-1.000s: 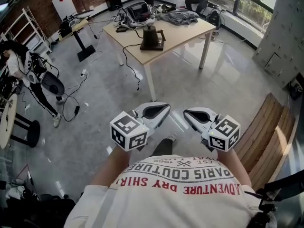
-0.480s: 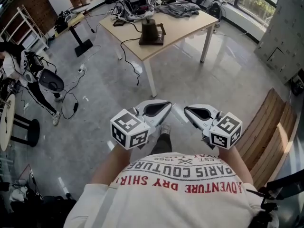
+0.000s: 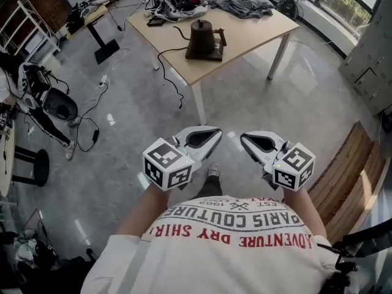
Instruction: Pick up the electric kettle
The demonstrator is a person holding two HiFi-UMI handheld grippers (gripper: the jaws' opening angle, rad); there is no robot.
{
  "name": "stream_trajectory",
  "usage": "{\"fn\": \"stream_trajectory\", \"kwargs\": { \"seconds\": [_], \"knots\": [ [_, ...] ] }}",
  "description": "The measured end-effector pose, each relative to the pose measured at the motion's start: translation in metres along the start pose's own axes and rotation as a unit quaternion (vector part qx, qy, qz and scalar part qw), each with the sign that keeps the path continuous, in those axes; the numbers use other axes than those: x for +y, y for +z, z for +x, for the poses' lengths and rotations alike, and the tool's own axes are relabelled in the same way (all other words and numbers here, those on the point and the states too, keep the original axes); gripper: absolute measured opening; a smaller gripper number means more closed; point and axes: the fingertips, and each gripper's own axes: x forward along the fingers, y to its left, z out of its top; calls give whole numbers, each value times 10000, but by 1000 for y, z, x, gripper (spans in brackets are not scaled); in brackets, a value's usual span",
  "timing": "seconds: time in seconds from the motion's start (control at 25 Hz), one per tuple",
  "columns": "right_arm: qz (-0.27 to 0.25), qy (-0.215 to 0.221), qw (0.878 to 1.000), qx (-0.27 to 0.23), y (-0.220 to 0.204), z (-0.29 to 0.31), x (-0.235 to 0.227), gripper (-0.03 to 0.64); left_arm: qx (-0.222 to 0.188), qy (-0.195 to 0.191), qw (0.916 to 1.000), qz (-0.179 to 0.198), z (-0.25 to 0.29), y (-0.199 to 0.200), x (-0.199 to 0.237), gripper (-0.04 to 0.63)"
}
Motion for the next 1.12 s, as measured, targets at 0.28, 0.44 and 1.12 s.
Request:
{"fn": "stream_trajectory", "kwargs": {
  "seconds": [0.28,0.44,1.12],
  "knots": [
    [131,-103,9998,139,32,74,-78,3,35,-70,9998,-198,29,28,107,2],
    [-14,-193,9997,113,56,110,-117,3,12,-54,9999,-156,41,46,162,2],
    [114,-290,9995,91,70,150,-201,3,88,8,9996,-272,89,60,243,2]
  ]
}}
